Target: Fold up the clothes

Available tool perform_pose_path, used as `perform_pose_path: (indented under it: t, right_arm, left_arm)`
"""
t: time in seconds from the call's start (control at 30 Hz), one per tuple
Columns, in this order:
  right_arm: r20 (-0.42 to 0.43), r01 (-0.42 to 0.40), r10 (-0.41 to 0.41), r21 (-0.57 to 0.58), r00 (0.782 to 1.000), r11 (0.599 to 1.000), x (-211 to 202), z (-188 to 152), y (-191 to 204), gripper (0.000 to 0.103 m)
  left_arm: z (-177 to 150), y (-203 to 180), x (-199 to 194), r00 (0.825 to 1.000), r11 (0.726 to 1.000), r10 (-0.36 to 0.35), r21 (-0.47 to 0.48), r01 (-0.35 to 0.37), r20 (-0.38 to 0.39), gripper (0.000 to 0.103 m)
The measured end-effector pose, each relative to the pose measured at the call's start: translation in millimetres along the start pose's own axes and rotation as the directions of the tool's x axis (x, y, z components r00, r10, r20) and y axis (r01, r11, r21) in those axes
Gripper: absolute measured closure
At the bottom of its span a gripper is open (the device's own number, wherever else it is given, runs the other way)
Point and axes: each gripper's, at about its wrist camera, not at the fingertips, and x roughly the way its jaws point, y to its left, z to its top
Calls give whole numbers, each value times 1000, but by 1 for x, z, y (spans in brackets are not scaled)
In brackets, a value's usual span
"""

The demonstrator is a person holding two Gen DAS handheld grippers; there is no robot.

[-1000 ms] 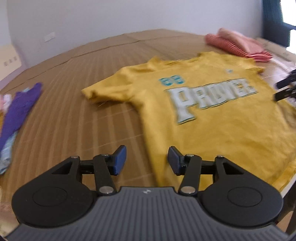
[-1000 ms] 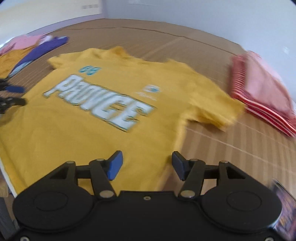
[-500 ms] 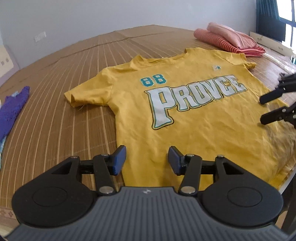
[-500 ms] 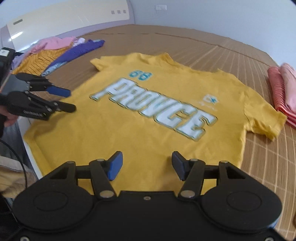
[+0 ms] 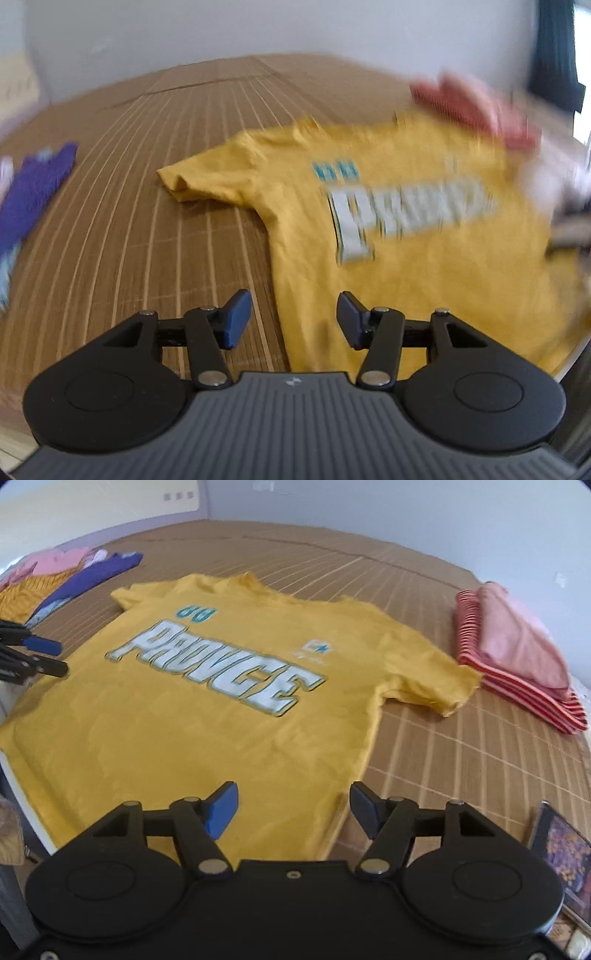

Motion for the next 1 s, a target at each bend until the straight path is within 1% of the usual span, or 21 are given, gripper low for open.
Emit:
perform_pose_path:
  t: [0.07, 0.13, 0.2, 0.23, 0.33, 0.43, 0.47, 0.53, 0.57, 0.63, 0.67, 0.7, 0.73, 0.77, 0.8, 0.83, 0.87, 0.9, 0.97, 1.0]
  right_arm:
    - [19, -10, 10, 21, 1000, 1000, -5, 0, -3, 35]
    - [43, -41, 39, 42, 998, 998, -8, 2, -3, 35]
    - [56, -77, 74, 48, 996, 996, -8, 4, 0, 35]
    - [61, -93, 90, 46, 994, 995, -8, 5, 3, 35]
    - [63, -129, 127, 34, 990, 991, -6, 7, 11, 34]
    - [62, -138, 136, 34, 989, 990, -6, 9, 16, 34]
    - [63, -139, 137, 37, 989, 990, -6, 9, 17, 34]
    - [63, -140, 137, 47, 989, 989, -7, 9, 16, 34]
    - [62, -141, 138, 50, 989, 989, -7, 9, 15, 34]
    - [60, -141, 137, 59, 989, 988, -7, 9, 13, 35]
    - [58, -141, 138, 61, 989, 988, -7, 9, 12, 34]
    - [59, -139, 135, 64, 989, 988, -6, 9, 11, 35]
    - [58, -137, 134, 67, 989, 988, -6, 9, 10, 34]
    - [56, -136, 132, 69, 990, 988, -5, 9, 9, 34]
    - [55, -138, 134, 70, 989, 988, -4, 8, 9, 34]
    - [51, -143, 139, 70, 989, 987, -4, 8, 8, 34]
    - [47, -148, 144, 70, 988, 987, -3, 7, 8, 34]
    - [45, -151, 148, 71, 988, 986, -2, 7, 8, 34]
    - [46, -151, 148, 76, 988, 986, -2, 6, 8, 34]
    - [46, -155, 152, 78, 987, 985, -1, 6, 8, 34]
  left_arm:
    - [11, 20, -8, 998, 993, -30, -111, 37, 64, 45]
    - [23, 34, -11, 994, 986, -22, -162, 39, 110, 45]
    - [35, 46, -5, 990, 979, -1, -204, 30, 142, 41]
    - [40, 53, 1, 989, 970, 5, -242, 32, 151, 39]
    - [49, 69, 31, 990, 927, -7, -370, 59, 140, 39]
    - [51, 75, 61, 993, 882, 15, -469, 43, 118, 39]
    - [51, 77, 68, 992, 865, 26, -500, 40, 124, 39]
    - [50, 81, 78, 989, 825, 28, -563, 58, 143, 39]
    - [51, 82, 83, 989, 811, 37, -582, 54, 143, 39]
    - [53, 82, 91, 988, 801, 73, -598, 21, 133, 39]
    - [53, 81, 94, 987, 801, 92, -598, 6, 134, 40]
    - [54, 80, 96, 984, 811, 107, -585, -5, 140, 42]
    - [55, 79, 98, 984, 820, 112, -572, -13, 138, 58]
    - [56, 77, 101, 984, 830, 117, -558, -21, 137, 77]
    - [57, 76, 103, 983, 839, 123, -544, -29, 136, 82]
    - [59, 74, 104, 983, 849, 122, -528, -32, 137, 88]
    - [63, 72, 104, 983, 861, 113, -507, -25, 143, 92]
    - [67, 67, 103, 982, 881, 111, -473, -27, 152, 92]
    - [81, 48, 99, 974, 937, 137, -342, -69, 179, 93]
    - [88, 36, 97, 971, 960, 143, -266, -88, 193, 93]
